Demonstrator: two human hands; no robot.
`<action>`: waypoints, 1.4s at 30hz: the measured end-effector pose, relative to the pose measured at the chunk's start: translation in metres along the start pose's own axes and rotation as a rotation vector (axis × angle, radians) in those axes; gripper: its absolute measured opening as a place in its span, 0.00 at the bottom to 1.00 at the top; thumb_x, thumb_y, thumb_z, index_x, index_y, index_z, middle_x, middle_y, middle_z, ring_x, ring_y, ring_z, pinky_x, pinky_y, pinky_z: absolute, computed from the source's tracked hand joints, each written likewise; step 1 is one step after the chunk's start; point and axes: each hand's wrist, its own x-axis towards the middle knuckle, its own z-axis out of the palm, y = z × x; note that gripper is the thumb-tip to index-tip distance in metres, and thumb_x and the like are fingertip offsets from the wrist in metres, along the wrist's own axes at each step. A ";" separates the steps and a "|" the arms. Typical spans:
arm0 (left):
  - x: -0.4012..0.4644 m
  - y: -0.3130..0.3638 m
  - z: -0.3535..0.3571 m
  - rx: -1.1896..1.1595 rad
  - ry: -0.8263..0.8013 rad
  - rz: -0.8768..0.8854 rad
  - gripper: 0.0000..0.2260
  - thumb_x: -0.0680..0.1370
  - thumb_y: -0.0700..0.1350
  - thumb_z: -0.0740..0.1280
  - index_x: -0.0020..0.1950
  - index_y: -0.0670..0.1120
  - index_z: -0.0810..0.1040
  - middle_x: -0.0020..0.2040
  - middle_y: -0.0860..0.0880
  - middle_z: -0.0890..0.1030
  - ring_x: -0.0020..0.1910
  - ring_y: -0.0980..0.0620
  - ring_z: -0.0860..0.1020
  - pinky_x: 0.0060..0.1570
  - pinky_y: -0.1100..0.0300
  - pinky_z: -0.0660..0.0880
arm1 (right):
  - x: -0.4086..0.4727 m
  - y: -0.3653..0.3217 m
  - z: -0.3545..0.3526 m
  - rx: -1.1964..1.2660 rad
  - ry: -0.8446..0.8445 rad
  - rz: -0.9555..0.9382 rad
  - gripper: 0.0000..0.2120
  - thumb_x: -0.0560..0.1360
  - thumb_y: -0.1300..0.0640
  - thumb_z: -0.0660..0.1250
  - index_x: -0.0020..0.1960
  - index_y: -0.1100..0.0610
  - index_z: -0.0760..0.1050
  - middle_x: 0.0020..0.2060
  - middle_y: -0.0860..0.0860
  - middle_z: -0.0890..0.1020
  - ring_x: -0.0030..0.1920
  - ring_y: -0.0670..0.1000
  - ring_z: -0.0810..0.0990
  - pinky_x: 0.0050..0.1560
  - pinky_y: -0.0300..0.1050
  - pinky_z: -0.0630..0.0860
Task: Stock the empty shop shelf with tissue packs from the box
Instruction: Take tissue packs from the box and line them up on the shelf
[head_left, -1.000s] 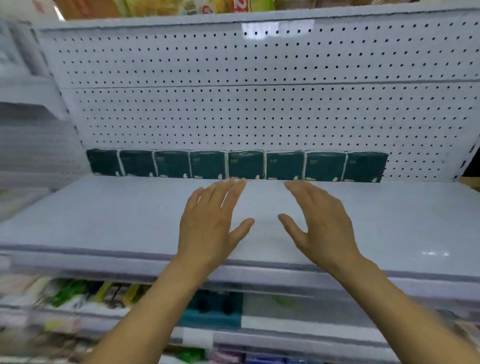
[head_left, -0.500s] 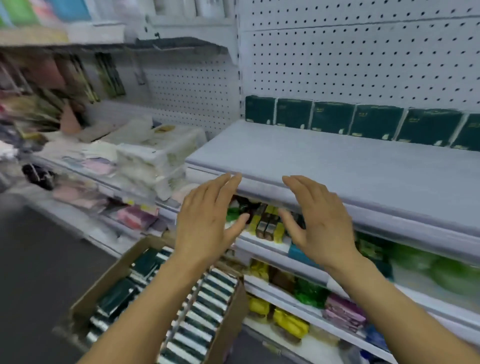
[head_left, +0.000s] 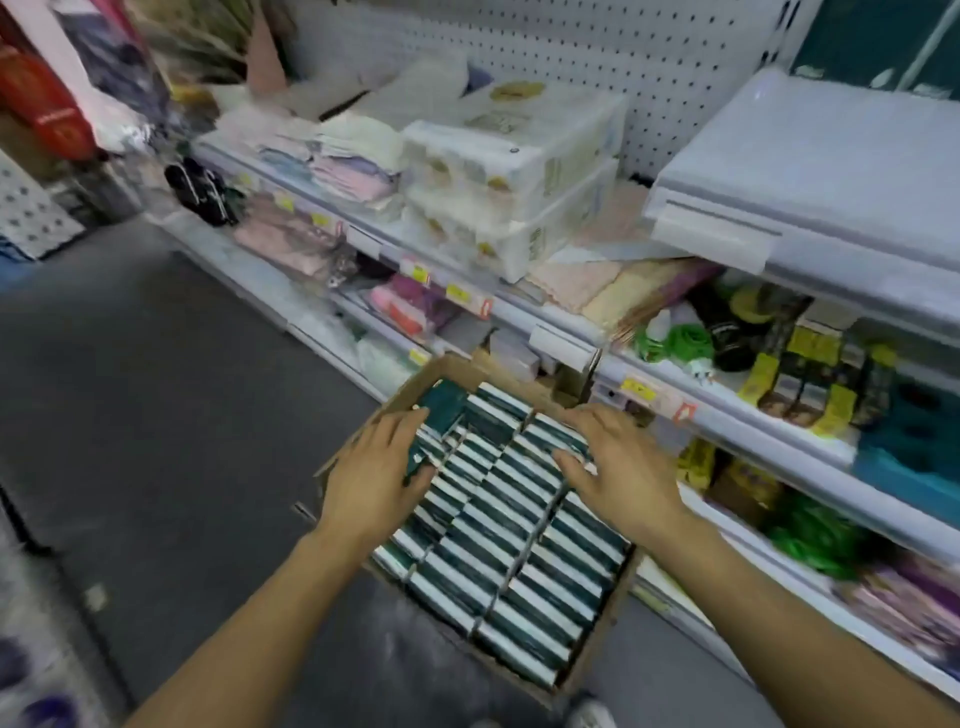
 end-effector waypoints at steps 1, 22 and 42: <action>-0.002 -0.011 0.008 -0.016 -0.033 -0.041 0.28 0.78 0.54 0.66 0.77 0.53 0.61 0.71 0.50 0.70 0.67 0.45 0.72 0.56 0.48 0.75 | 0.007 -0.001 0.011 -0.004 -0.041 -0.002 0.19 0.79 0.46 0.60 0.68 0.52 0.72 0.62 0.51 0.76 0.60 0.56 0.75 0.50 0.51 0.76; 0.090 -0.138 0.188 0.063 -0.394 -0.463 0.29 0.80 0.48 0.66 0.77 0.45 0.58 0.69 0.42 0.68 0.65 0.41 0.69 0.61 0.47 0.71 | 0.167 0.038 0.206 -0.242 -0.386 0.024 0.20 0.78 0.47 0.63 0.66 0.56 0.70 0.59 0.56 0.77 0.59 0.58 0.76 0.53 0.51 0.76; 0.103 -0.124 0.214 -0.145 -0.610 -0.732 0.28 0.67 0.61 0.76 0.59 0.47 0.73 0.60 0.45 0.77 0.64 0.42 0.71 0.65 0.46 0.66 | 0.164 0.048 0.209 0.134 -0.229 0.226 0.19 0.72 0.51 0.70 0.58 0.60 0.73 0.49 0.59 0.81 0.49 0.61 0.79 0.47 0.53 0.78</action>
